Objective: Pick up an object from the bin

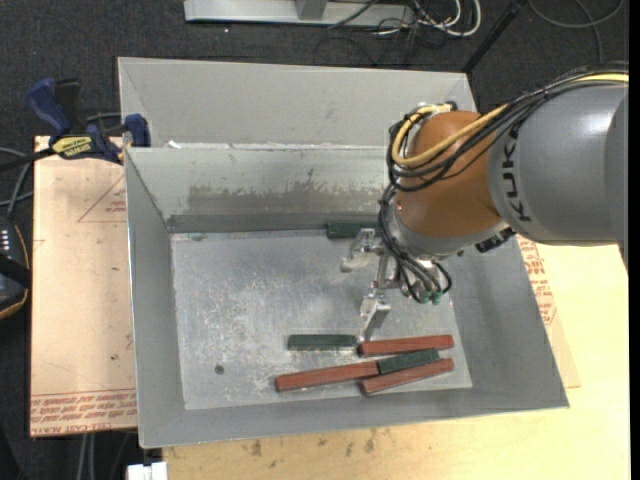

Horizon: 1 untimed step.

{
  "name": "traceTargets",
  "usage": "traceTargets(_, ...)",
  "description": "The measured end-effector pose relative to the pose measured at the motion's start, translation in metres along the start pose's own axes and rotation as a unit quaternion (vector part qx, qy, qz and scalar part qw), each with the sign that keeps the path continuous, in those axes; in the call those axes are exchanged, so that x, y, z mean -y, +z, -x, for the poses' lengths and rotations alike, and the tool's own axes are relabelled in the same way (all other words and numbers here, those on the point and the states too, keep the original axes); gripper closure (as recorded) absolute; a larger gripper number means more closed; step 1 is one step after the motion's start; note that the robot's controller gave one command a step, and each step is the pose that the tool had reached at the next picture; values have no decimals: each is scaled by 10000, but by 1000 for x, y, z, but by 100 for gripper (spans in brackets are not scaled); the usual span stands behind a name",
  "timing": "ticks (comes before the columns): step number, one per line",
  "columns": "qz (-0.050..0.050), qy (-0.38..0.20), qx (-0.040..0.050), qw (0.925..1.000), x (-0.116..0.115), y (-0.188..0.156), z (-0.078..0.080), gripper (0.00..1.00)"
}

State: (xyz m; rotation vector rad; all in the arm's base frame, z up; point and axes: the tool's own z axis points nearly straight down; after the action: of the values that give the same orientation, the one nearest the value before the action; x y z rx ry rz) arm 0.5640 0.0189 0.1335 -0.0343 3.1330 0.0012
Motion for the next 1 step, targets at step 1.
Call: traceTargets(1, 16, 268, 86, 9996, -30, 45, -48, 100)
